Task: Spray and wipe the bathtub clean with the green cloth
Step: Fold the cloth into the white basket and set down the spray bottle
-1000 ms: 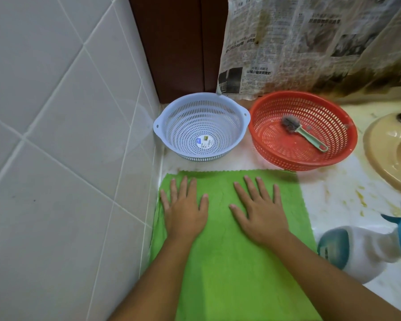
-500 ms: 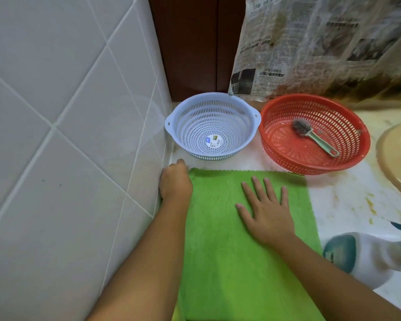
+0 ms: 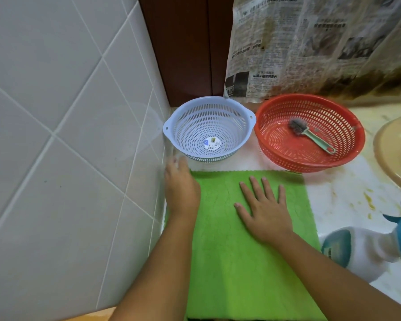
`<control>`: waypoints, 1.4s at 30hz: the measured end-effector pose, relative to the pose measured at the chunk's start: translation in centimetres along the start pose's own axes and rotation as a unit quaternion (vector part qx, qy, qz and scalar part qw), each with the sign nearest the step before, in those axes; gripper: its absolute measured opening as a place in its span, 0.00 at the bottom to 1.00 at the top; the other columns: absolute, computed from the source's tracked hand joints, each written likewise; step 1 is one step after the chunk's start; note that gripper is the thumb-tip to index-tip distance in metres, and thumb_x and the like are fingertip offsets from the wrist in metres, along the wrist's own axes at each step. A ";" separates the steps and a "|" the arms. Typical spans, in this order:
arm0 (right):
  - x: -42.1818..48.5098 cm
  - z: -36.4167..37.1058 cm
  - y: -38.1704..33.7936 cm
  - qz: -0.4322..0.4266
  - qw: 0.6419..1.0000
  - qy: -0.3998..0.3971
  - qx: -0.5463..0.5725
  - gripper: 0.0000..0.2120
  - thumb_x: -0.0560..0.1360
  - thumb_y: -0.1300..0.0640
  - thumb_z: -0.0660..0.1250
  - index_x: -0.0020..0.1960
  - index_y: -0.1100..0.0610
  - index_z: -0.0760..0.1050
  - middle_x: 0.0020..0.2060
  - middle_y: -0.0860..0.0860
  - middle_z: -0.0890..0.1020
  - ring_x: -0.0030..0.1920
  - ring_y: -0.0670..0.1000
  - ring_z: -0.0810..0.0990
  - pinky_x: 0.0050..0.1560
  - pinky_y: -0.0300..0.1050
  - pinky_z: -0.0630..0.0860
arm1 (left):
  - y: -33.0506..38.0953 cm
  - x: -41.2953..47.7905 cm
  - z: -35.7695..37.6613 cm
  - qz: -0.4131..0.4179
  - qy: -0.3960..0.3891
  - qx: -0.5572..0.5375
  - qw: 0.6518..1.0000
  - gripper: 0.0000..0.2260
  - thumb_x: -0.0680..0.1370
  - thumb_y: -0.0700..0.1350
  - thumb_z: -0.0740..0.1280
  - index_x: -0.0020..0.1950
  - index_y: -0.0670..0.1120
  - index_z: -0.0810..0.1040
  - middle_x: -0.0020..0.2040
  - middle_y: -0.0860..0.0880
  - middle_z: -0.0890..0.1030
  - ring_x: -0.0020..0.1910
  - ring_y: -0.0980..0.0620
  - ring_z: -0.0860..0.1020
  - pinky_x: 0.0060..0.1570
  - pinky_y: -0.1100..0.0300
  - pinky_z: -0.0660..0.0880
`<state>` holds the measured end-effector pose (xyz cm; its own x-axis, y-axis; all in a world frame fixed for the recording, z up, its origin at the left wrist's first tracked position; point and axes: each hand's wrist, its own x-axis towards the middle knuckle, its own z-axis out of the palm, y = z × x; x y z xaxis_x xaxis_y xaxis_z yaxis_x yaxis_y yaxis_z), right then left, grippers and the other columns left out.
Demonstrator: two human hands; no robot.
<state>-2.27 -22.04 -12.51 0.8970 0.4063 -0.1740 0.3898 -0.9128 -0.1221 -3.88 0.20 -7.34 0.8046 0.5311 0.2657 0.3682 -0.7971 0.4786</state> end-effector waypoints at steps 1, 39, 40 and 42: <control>0.1 -0.1 0.0 -0.001 1.000 -0.004 0.001 0.34 0.80 0.29 0.33 0.83 0.40 0.35 0.82 0.48 0.37 0.82 0.55 0.33 0.79 0.69 0.34 | -0.2 -1.3 0.6 0.064 -0.034 0.010 0.997 0.23 0.75 0.30 0.63 0.70 0.40 0.75 0.67 0.39 0.74 0.61 0.38 0.76 0.55 0.45 0.78; -16.7 3.4 5.1 -0.073 0.997 0.008 -0.012 0.36 0.84 0.34 0.43 0.85 0.54 0.49 0.83 0.50 0.49 0.84 0.56 0.43 0.81 0.60 0.40 | 0.4 -22.2 -0.5 0.158 -0.258 0.142 0.942 0.29 0.85 0.65 0.47 0.84 0.56 0.54 0.85 0.49 0.53 0.84 0.45 0.45 0.80 0.36 0.43; -16.8 3.2 5.0 -0.071 0.997 0.005 -0.005 0.36 0.84 0.35 0.43 0.85 0.54 0.48 0.83 0.50 0.48 0.83 0.56 0.42 0.80 0.60 0.39 | 0.4 -22.5 -1.0 0.137 -0.246 0.143 0.949 0.28 0.85 0.64 0.48 0.84 0.55 0.57 0.84 0.49 0.57 0.84 0.45 0.50 0.81 0.36 0.46; -17.0 2.8 4.5 -0.084 0.996 0.001 0.013 0.35 0.84 0.37 0.42 0.85 0.54 0.46 0.83 0.51 0.45 0.83 0.57 0.38 0.80 0.62 0.36 | 0.2 -23.5 -2.2 0.075 -0.201 0.143 0.966 0.25 0.85 0.61 0.54 0.80 0.54 0.67 0.80 0.50 0.68 0.81 0.45 0.61 0.78 0.35 0.56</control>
<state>-16.36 -32.89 -12.88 0.8200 0.5531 -0.1471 0.5289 -0.8305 -0.1748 -23.80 -11.80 -11.63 0.9539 0.2940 -0.0595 0.3000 -0.9341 0.1937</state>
